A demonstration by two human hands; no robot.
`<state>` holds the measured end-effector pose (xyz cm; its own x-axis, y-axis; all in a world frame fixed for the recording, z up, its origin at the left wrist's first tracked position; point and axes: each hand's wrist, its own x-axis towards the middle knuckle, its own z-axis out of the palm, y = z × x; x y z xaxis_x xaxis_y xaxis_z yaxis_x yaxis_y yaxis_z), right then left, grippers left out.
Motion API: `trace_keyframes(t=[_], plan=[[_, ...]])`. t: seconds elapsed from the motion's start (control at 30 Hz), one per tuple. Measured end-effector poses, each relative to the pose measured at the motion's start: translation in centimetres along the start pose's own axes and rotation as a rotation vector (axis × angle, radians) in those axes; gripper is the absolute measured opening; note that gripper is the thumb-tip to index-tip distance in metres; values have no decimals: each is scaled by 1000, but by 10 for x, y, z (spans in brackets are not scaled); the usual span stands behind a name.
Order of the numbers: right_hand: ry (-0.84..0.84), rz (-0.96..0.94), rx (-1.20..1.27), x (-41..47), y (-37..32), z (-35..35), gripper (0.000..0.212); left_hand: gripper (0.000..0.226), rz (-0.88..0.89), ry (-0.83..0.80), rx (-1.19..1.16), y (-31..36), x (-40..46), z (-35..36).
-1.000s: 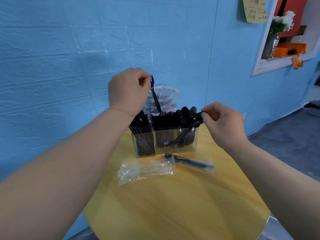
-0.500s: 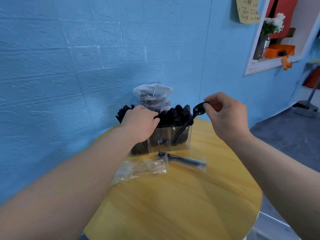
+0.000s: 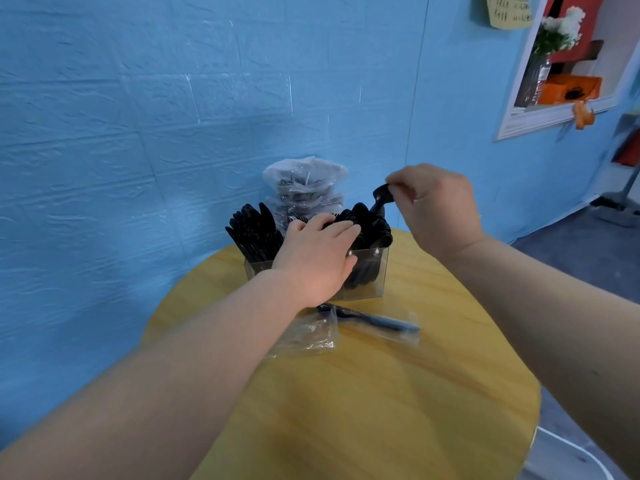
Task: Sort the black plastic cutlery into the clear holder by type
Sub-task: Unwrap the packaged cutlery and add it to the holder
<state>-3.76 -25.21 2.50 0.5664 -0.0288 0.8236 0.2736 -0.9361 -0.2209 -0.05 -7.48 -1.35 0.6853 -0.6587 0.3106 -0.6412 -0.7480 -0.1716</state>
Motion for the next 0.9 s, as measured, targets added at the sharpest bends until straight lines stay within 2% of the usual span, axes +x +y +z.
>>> trace_keyframes(t=[0.13,0.23,0.37,0.4,0.5,0.57,0.6,0.67,0.77,0.83,0.9], plan=[[-236,31,-54,-9,5,19,24,54,-3,17,-13,-4,-1,7],[-351,-8,-86,-17,5,30,30,55,-1,37,-1,-3,-3,9],[-529,39,-176,-21,5,38,38,57,-5,55,29,-5,-4,12],[-512,43,-161,-23,5,38,39,58,-8,55,35,-4,-5,12],[-264,83,-58,-39,6,32,34,60,-8,96,39,-2,-13,12],[-172,147,-18,-62,7,25,26,55,6,172,-15,1,-27,13],[-195,181,-21,-75,9,24,24,50,19,220,-43,3,-35,17],[-356,270,-54,-102,11,25,25,41,13,254,-89,7,-55,27],[-617,388,-107,-128,9,24,39,36,-80,70,-144,12,-84,36],[-694,425,-117,-136,7,22,47,36,-148,-37,-142,12,-100,42],[-737,413,-142,-141,8,23,44,37,-205,-129,-128,14,-113,47]])
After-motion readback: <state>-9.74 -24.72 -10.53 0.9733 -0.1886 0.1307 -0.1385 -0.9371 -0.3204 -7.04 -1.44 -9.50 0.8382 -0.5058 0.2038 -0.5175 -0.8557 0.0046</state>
